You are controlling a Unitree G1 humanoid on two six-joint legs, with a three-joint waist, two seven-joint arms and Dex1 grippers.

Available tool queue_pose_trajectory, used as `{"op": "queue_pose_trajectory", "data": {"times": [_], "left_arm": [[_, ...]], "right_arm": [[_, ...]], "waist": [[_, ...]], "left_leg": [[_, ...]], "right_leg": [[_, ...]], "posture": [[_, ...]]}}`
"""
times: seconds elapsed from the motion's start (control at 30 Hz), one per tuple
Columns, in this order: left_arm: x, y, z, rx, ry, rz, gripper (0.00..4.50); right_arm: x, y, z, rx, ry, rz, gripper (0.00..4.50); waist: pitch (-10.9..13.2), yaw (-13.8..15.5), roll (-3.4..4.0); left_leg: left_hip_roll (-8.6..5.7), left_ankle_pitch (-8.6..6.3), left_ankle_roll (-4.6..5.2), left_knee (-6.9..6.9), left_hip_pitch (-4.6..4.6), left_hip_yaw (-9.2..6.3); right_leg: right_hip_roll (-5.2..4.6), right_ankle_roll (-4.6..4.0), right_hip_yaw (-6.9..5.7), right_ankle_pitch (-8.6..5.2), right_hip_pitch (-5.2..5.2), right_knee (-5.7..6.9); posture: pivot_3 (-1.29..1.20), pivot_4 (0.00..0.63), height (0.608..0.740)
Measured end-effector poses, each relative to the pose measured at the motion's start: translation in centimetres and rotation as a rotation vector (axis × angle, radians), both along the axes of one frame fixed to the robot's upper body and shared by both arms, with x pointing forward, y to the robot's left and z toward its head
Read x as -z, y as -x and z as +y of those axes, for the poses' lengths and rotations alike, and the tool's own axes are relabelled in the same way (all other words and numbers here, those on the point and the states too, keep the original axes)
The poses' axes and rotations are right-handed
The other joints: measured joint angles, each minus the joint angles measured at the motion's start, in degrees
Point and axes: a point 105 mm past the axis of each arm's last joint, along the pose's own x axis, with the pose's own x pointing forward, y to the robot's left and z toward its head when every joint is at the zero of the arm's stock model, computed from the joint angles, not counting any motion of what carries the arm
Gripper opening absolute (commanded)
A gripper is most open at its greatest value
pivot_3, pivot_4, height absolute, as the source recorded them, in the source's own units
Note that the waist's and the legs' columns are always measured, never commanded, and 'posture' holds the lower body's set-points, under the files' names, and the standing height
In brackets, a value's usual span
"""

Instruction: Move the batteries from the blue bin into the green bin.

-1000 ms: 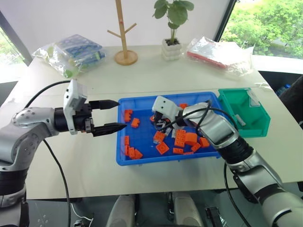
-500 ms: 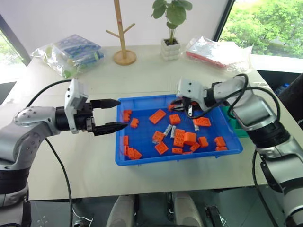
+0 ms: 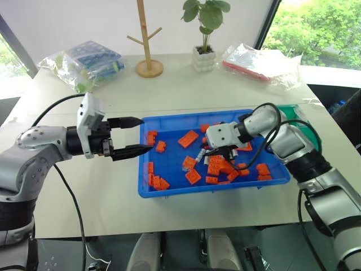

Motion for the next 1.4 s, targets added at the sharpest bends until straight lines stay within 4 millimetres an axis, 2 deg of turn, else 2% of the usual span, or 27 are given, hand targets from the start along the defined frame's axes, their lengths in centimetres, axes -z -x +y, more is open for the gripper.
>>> {"op": "queue_pose_trajectory", "data": {"times": [0.03,0.4,0.67,0.77,0.9,0.93,1.13,1.2,1.27,1.3,1.4], "left_arm": [[0.0,0.0,0.0,0.0,0.0,-0.001,4.5],[-0.1,0.0,0.0,-0.008,0.0,-0.005,4.5],[-0.1,-0.1,0.0,-0.02,0.003,-0.01,4.5],[-0.1,-0.2,-0.1,-0.018,0.01,-0.014,4.5],[-0.2,-0.2,-0.1,-0.018,0.011,-0.017,4.5],[-0.2,-0.2,-0.1,-0.018,0.011,-0.016,4.5],[0.0,-0.1,-0.1,-0.019,0.011,-0.012,4.5],[0.0,-0.1,-0.1,-0.018,0.012,-0.013,4.5],[-0.1,-0.1,-0.1,-0.017,0.015,-0.015,4.5],[-0.1,-0.1,-0.2,-0.015,0.016,-0.016,4.5],[-0.1,-0.1,-0.2,-0.013,0.018,-0.018,4.5]], "right_arm": [[0.3,-0.1,-0.1,-0.009,0.012,-0.004,3.27],[1.5,-0.4,0.4,-0.043,0.021,-0.012,3.27],[1.7,-1.1,1.7,-0.056,-0.003,-0.033,3.27],[1.7,-1.6,1.8,-0.048,0.001,-0.029,2.41],[2.1,-1.7,1.9,-0.039,-0.003,-0.003,0.38],[2.1,-1.7,1.9,-0.038,-0.003,-0.003,0.05],[1.6,-1.9,1.9,0.02,-0.031,0.029,0.06],[0.7,-2.1,2.0,0.072,-0.09,0.036,0.06],[-1.2,-2.5,2.1,0.146,-0.183,0.019,0.06],[-2.9,-2.8,1.9,0.212,-0.255,-0.001,0.06],[-7.6,-3.6,-0.7,0.427,-0.445,-0.065,0.06]], "waist": [[0.0,0.0,0.0],[0.0,0.0,-0.01],[0.0,-0.2,-0.02],[0.0,-0.1,-0.02],[0.0,-0.1,-0.02],[0.0,-0.1,-0.03],[0.0,0.0,-0.02],[0.0,0.0,-0.01],[0.0,0.0,0.0],[0.0,0.1,0.0],[0.0,0.5,-0.01]], "left_leg": [[0.0,0.0,0.0,0.0,0.0,0.0],[-0.01,0.0,-0.01,0.01,0.02,-0.01],[0.0,0.01,-0.01,0.01,0.13,-0.01],[0.0,0.01,-0.02,0.01,0.17,-0.01],[0.0,0.01,-0.02,0.01,0.17,-0.01],[0.0,0.01,-0.02,0.01,0.18,-0.01],[0.0,0.01,-0.02,0.01,0.18,-0.02],[0.0,0.01,-0.02,0.01,0.15,-0.02],[0.0,0.01,-0.02,0.01,0.1,-0.03],[0.0,0.01,-0.02,0.01,0.07,-0.04],[-0.03,0.0,-0.03,0.01,0.01,-0.08]], "right_leg": [[0.0,0.0,0.0,0.0,0.0,0.0],[0.0,-0.01,0.01,0.01,0.02,0.01],[0.02,-0.02,0.02,0.01,0.07,0.07],[0.01,-0.02,0.02,0.01,0.12,0.06],[0.01,-0.02,0.03,0.01,0.13,0.06],[0.01,-0.02,0.03,0.01,0.13,0.06],[0.01,-0.02,0.03,0.01,0.13,0.06],[0.0,-0.02,0.04,0.01,0.1,0.07],[0.0,-0.03,0.05,0.01,0.04,0.08],[0.0,-0.03,0.04,0.01,0.01,0.08],[-0.04,-0.03,0.03,0.01,0.0,0.06]], "posture": [[0.0,0.15,0.692],[0.0,0.15,0.692],[0.0,0.15,0.692],[0.0,0.15,0.692],[0.0,0.15,0.692],[0.0,0.15,0.692],[0.0,0.15,0.692],[0.0,0.15,0.692],[0.0,0.15,0.692],[0.0,0.15,0.692],[0.0,0.15,0.692]]}}
